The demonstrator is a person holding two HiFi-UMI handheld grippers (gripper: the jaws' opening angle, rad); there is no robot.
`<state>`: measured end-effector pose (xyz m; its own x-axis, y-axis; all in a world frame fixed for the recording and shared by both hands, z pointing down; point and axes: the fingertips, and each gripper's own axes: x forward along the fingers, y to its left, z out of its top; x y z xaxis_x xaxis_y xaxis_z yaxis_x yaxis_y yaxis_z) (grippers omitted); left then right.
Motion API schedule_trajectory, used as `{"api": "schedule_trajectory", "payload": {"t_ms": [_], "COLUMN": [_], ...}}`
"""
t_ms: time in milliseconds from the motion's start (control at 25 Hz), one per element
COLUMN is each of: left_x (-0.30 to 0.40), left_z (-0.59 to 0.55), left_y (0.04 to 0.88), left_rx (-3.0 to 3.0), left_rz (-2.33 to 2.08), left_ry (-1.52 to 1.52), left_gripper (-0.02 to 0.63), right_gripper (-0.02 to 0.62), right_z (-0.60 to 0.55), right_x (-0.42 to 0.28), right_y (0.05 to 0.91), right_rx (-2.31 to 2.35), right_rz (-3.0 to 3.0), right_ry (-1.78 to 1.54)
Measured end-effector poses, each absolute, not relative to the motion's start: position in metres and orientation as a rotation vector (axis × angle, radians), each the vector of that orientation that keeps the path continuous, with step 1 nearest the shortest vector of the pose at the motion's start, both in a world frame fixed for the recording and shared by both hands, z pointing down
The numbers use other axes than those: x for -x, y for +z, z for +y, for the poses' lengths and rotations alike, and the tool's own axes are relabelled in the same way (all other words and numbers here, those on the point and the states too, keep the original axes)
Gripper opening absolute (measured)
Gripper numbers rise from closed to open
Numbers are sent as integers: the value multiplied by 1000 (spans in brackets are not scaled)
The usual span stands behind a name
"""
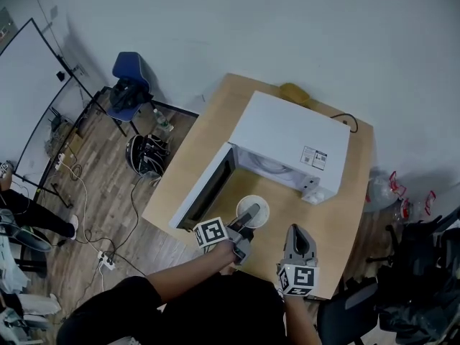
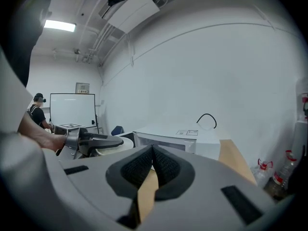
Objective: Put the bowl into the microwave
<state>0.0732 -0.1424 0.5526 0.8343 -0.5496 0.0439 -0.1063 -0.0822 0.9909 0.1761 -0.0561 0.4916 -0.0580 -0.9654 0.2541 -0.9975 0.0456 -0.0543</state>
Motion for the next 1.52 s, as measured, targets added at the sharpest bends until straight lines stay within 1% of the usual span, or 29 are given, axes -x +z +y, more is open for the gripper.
{"api": "schedule_trajectory", "payload": {"t_ms": [240,520,680,920,1280,1520], "left_x": [-85,-101,-116,-135,-138,-144], "left_z": [-187,-229,-251,-273,-305,-317], "left_y": [578,607,628,654,682,704], "left_rx": [-1599,-1577,-1540,-1542,-1533,-1514], "left_rz": [-624,-685,-694,-694,-685,-707], "left_ry": [-428,-426,-445,-441,-466,-418], "left_gripper": [212,212,212,212,212,212], "right_gripper": [60,60,60,60,60,60], "right_z": [-79,-108,-117,-126,-150,-149], "right_x": [-200,-201,-202,-207,-218,-216], "right_y": [516,536,546,565,576,577], "right_rx": [-1978,-1872,-1869,-1868,-1862,-1862], "right_rz": [-2189,-2217,-2216,-2199,-2171,-2181], "right_ry": [391,402,462,520,498,533]}}
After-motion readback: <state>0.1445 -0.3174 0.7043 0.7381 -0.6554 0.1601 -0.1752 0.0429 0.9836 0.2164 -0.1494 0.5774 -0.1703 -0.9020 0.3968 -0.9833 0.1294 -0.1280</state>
